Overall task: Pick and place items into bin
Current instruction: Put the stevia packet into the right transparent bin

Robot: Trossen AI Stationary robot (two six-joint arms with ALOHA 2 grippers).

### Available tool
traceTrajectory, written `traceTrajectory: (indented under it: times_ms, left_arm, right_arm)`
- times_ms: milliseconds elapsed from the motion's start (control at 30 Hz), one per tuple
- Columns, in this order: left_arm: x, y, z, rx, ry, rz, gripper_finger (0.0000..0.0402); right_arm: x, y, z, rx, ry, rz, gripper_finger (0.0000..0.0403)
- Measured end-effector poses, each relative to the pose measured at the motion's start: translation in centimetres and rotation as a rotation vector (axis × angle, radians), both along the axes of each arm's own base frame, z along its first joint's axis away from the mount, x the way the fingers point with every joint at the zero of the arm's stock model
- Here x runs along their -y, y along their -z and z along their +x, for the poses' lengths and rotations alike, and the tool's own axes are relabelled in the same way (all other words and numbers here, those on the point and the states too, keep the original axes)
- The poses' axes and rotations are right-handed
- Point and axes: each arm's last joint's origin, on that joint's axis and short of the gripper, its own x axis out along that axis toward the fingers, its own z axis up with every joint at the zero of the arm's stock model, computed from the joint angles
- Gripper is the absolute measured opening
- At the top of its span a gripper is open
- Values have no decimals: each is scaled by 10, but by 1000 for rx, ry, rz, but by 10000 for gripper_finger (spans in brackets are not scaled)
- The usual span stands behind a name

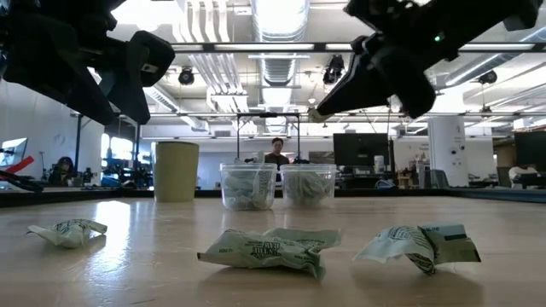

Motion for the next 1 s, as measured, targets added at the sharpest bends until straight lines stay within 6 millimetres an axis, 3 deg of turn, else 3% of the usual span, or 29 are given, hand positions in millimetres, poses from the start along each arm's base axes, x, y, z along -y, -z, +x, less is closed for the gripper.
traceTrajectory:
  times_ms: [200, 567, 1000]
  left_arm:
    - [0, 0, 0, 0, -1, 0, 135]
    - [0, 0, 0, 1, -2, 0, 135]
    - [0, 0, 1, 5, -3, -1, 135]
  right_arm:
    - [30, -1, 9, 27, 118, 34, 9]
    - [81, 12, 19, 13, 206, 265, 8]
    - [83, 15, 19, 18, 214, 338, 8]
